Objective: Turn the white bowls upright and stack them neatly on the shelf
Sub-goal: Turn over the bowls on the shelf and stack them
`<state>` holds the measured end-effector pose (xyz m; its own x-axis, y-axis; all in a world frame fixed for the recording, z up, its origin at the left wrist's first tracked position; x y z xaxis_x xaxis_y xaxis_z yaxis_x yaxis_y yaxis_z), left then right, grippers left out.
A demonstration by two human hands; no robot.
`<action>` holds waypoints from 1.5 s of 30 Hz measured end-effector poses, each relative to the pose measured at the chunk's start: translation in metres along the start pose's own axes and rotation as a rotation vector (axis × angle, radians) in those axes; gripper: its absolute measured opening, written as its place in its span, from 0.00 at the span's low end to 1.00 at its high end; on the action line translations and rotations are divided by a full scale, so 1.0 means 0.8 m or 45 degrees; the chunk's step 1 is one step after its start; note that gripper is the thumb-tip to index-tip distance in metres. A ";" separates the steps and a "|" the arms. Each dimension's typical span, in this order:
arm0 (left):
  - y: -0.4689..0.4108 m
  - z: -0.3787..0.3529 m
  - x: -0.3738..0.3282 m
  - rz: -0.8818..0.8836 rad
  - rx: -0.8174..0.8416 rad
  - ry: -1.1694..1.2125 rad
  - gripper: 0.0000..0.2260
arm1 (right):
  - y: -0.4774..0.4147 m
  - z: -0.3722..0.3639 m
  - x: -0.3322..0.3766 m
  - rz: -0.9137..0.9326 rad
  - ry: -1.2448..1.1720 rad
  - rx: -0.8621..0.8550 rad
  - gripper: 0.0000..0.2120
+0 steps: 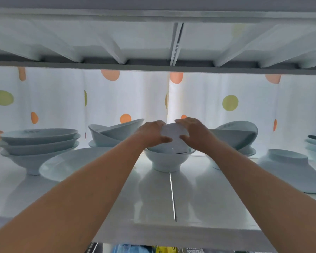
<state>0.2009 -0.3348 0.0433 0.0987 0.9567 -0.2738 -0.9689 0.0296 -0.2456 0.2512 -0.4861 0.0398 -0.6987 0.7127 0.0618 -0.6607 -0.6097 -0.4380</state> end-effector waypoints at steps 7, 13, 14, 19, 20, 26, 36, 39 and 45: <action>-0.008 -0.003 -0.005 0.038 -0.070 -0.181 0.13 | -0.006 0.007 -0.011 0.066 0.043 -0.022 0.19; 0.001 -0.005 -0.008 0.007 0.034 -0.420 0.11 | 0.013 -0.005 -0.007 0.113 0.018 -0.035 0.12; 0.004 -0.006 -0.008 0.013 0.060 -0.448 0.11 | 0.017 -0.009 -0.005 0.127 0.049 -0.031 0.11; 0.016 -0.011 -0.003 -0.014 0.126 -0.406 0.11 | 0.036 -0.027 -0.003 0.133 0.064 -0.035 0.09; 0.018 -0.012 -0.004 -0.029 0.141 -0.413 0.12 | 0.038 -0.032 -0.004 0.119 0.079 -0.022 0.10; 0.022 -0.019 -0.007 -0.105 0.240 -0.525 0.15 | 0.043 -0.052 -0.005 0.068 0.101 -0.024 0.12; 0.014 -0.029 -0.003 -0.178 0.103 -0.351 0.17 | 0.080 -0.030 -0.010 -0.072 0.223 -0.046 0.21; 0.012 -0.032 -0.026 -0.260 -0.093 -0.342 0.15 | 0.101 -0.001 -0.035 -0.161 0.199 -0.132 0.19; -0.019 -0.049 -0.108 -0.329 -0.141 -0.278 0.16 | 0.123 0.030 -0.119 -0.266 0.212 -0.167 0.22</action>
<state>0.2160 -0.4292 0.0341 0.2748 0.9614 0.0131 -0.8866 0.2586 -0.3834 0.2461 -0.6222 0.0124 -0.4893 0.8719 0.0195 -0.7370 -0.4014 -0.5438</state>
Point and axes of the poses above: each hand's wrist, its own y-axis away from the middle knuckle, its own z-axis out of the back of the hand, x = y × z, the point moved 3 cm from there along -y, towards the middle knuckle, and after that the axes turned 11 degrees about x, right-handed, at the moved point
